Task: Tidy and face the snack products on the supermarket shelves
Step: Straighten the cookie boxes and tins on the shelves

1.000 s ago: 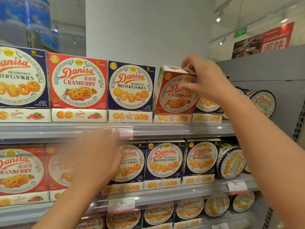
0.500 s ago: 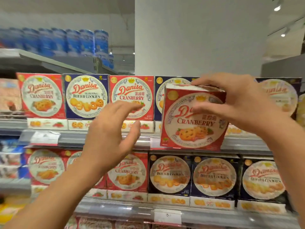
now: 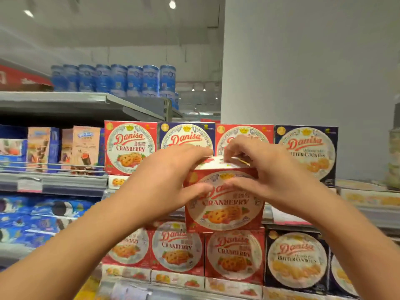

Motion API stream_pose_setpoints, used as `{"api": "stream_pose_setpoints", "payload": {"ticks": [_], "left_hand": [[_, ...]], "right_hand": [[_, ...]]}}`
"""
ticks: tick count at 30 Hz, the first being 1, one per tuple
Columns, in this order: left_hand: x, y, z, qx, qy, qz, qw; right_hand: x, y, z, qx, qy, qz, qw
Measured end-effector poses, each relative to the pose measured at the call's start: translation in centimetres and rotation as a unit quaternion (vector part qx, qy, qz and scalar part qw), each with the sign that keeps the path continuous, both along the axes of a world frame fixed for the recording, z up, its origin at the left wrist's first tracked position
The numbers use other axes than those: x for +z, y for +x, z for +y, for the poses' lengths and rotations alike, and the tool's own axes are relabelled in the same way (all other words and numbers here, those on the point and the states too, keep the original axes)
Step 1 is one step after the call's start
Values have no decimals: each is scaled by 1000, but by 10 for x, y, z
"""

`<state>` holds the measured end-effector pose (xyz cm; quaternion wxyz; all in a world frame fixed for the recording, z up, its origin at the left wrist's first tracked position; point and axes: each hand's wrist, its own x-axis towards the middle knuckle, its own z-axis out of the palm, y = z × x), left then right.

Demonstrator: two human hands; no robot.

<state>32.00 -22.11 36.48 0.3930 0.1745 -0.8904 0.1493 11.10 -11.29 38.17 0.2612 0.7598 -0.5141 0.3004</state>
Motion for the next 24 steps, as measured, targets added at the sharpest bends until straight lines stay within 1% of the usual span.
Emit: {"api": "stream_pose_setpoints", "payload": {"ticks": [7,8,10,12,14,16,18,20,21,24], "left_hand": [[-3,54,-35,-2,25,-15,1000],[-4,62,-40,-1,28,-13,1000],[-6,78,-48,4,32,-11,999],[-7,92,-54,0,44,-8,999],[-8,105,-58,-3,59,2,998],[-11,115,-61,3,58,10,998],[-15,122,-65,10,55,13,998],[-18,127,-67,11,57,14,998],[-18,130,-68,9,57,16,998],[-15,137,-65,5,63,23,998]], "right_hand": [[6,43,-38,20,71,-16,997],[12,45,-42,28,67,-32,997],[26,47,-54,21,25,-54,998],[43,46,-73,-26,-27,-43,998],[58,47,-96,-108,-58,10,992],[70,49,-115,-193,-53,72,977],[77,51,-128,-250,-23,113,961],[78,53,-137,-276,8,134,952],[76,52,-140,-273,20,130,953],[73,48,-137,-250,26,84,964]]}}
